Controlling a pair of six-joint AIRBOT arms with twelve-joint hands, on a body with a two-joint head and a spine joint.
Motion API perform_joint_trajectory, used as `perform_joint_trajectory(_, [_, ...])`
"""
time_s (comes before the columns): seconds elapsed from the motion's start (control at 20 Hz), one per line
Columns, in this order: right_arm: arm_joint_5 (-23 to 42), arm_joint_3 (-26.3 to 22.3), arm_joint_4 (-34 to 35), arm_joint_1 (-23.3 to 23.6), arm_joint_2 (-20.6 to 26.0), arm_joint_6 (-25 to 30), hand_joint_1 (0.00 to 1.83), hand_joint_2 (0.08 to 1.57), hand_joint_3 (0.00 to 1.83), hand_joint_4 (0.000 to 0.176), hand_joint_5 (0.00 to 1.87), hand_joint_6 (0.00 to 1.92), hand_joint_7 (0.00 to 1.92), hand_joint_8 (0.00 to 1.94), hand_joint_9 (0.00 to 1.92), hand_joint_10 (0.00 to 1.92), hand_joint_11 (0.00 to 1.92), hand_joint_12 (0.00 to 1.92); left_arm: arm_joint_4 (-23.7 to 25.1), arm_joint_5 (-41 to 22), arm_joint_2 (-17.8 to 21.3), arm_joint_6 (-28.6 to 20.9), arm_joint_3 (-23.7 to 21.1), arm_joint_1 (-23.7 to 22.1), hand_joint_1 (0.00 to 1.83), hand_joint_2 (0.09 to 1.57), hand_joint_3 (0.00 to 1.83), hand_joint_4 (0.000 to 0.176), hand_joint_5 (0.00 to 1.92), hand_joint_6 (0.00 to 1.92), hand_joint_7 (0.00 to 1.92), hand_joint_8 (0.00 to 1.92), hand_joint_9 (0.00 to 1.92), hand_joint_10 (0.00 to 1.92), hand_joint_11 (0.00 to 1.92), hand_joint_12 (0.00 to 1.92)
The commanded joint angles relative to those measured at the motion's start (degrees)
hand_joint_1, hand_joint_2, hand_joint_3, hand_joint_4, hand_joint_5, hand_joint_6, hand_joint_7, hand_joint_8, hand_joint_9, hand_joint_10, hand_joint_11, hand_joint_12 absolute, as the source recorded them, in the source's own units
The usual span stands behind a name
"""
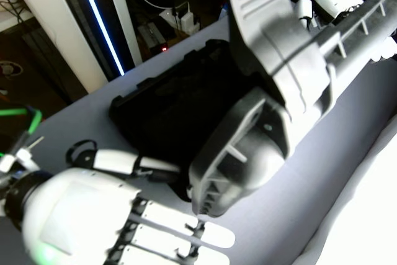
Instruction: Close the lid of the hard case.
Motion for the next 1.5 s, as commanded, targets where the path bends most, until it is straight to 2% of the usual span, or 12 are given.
perform_joint_trajectory(0.0, [6.4, -0.1, 0.7, 1.0, 0.5, 0.3, 0.00, 1.23, 0.00, 0.020, 0.00, 0.00, 0.00, 0.00, 0.00, 0.00, 0.00, 0.00, 2.2, -6.4, 0.6, -0.4, -0.7, -1.5, 0.00, 1.12, 0.00, 0.030, 0.00, 0.00, 0.00, 0.00, 0.00, 0.00, 0.00, 0.00])
perform_joint_trajectory(0.05, [6.8, -0.7, 0.0, 1.1, 0.8, 0.3, 0.00, 1.22, 0.00, 0.032, 0.00, 0.00, 0.00, 0.00, 0.00, 0.00, 0.00, 0.00, 2.8, -7.1, 1.2, -0.4, -1.6, -1.5, 0.00, 1.10, 0.00, 0.022, 0.00, 0.00, 0.00, 0.00, 0.00, 0.00, 0.00, 0.00])
perform_joint_trajectory(0.35, [12.6, -6.9, -1.3, -0.1, 4.5, 0.3, 0.00, 1.24, 0.00, 0.051, 0.02, 0.01, 0.00, 0.00, 0.00, 0.00, 0.00, 0.00, 2.8, -15.8, 6.0, -0.4, -7.8, 3.6, 0.00, 1.09, 0.01, 0.031, 0.00, 0.00, 0.00, 0.00, 0.00, 0.00, 0.00, 0.00])
perform_joint_trajectory(0.4, [14.1, -8.0, -1.2, -1.0, 5.0, 0.3, 0.00, 1.24, 0.00, 0.049, 0.02, 0.01, 0.01, 0.00, 0.00, 0.00, 0.01, 0.00, 2.8, -16.9, 6.9, -0.5, -8.8, 4.8, 0.00, 1.08, 0.00, 0.017, 0.00, 0.00, 0.00, 0.00, 0.00, 0.00, 0.00, 0.00])
perform_joint_trajectory(0.45, [15.2, -8.9, -1.2, -1.9, 5.4, 0.3, 0.00, 1.23, 0.00, 0.029, 0.04, 0.01, 0.03, 0.01, 0.01, 0.00, 0.03, 0.01, 2.6, -18.0, 7.7, -0.5, -9.7, 6.0, 0.00, 1.08, 0.00, 0.000, 0.00, 0.00, 0.00, 0.00, 0.00, 0.00, 0.00, 0.00])
perform_joint_trajectory(0.6, [18.6, -11.8, -1.2, -5.1, 6.9, 0.3, 0.00, 1.25, 0.00, 0.014, 0.06, 0.01, 0.06, 0.02, 0.04, 0.01, 0.08, 0.04, 2.3, -19.8, 9.1, -0.5, -11.4, 8.4, 0.00, 1.08, 0.00, 0.000, 0.00, 0.00, 0.00, 0.00, 0.00, 0.00, 0.00, 0.00])
perform_joint_trajectory(0.7, [20.5, -13.2, -1.2, -7.2, 7.8, 0.4, 0.00, 1.25, 0.00, 0.035, 0.04, 0.00, 0.04, 0.00, 0.00, 0.00, 0.02, 0.01, 2.4, -19.9, 9.5, -0.5, -12.1, 9.3, 0.00, 1.09, 0.01, 0.000, 0.00, 0.00, 0.00, 0.00, 0.00, 0.00, 0.00, 0.00])
perform_joint_trajectory(0.8, [21.3, -14.1, -1.2, -8.8, 8.1, 0.7, 0.00, 1.26, 0.01, 0.002, 0.05, 0.01, 0.03, 0.00, 0.00, 0.00, 0.03, 0.01, 2.2, -20.6, 10.1, -0.6, -13.0, 10.9, 0.00, 1.10, 0.01, 0.000, 0.00, 0.00, 0.00, 0.00, 0.00, 0.00, 0.00, 0.00])
perform_joint_trajectory(0.85, [21.5, -14.5, -1.2, -9.6, 8.3, 0.8, 0.00, 1.28, 0.01, 0.000, 0.05, 0.01, 0.03, 0.00, 0.01, 0.00, 0.03, 0.02, 1.9, -21.1, 10.3, -0.8, -13.3, 11.9, 0.00, 1.13, 0.02, 0.000, 0.00, 0.00, 0.00, 0.00, 0.00, 0.00, 0.00, 0.00])
perform_joint_trajectory(1.05, [21.5, -14.6, -1.2, -12.1, 8.3, 2.2, 0.00, 1.37, 0.01, 0.000, 0.04, 0.00, 0.03, 0.00, 0.00, 0.00, 0.00, 0.01, 1.5, -21.6, 11.1, -1.6, -14.2, 14.6, 0.00, 1.16, 0.03, 0.000, 0.02, 0.01, 0.00, 0.00, 0.00, 0.00, 0.00, 0.00])
perform_joint_trajectory(1.25, [22.2, -15.5, -1.2, -14.7, 8.4, 3.0, 0.00, 1.23, 0.00, 0.015, 0.04, 0.00, 0.06, 0.00, 0.02, 0.00, 0.01, 0.02, 1.2, -22.2, 12.8, -1.6, -15.7, 17.7, 0.00, 1.24, 0.01, 0.000, 0.00, 0.00, 0.00, 0.00, 0.00, 0.00, 0.00, 0.00])
perform_joint_trajectory(1.45, [23.2, -16.6, -0.4, -17.8, 9.1, 3.5, 0.00, 1.27, 0.01, 0.000, 0.03, 0.00, 0.03, 0.00, 0.00, 0.00, 0.02, 0.02, 0.5, -24.1, 15.2, -1.6, -17.9, 21.8, 0.00, 1.23, 0.01, 0.000, 0.00, 0.00, 0.00, 0.00, 0.00, 0.00, 0.00, 0.00])
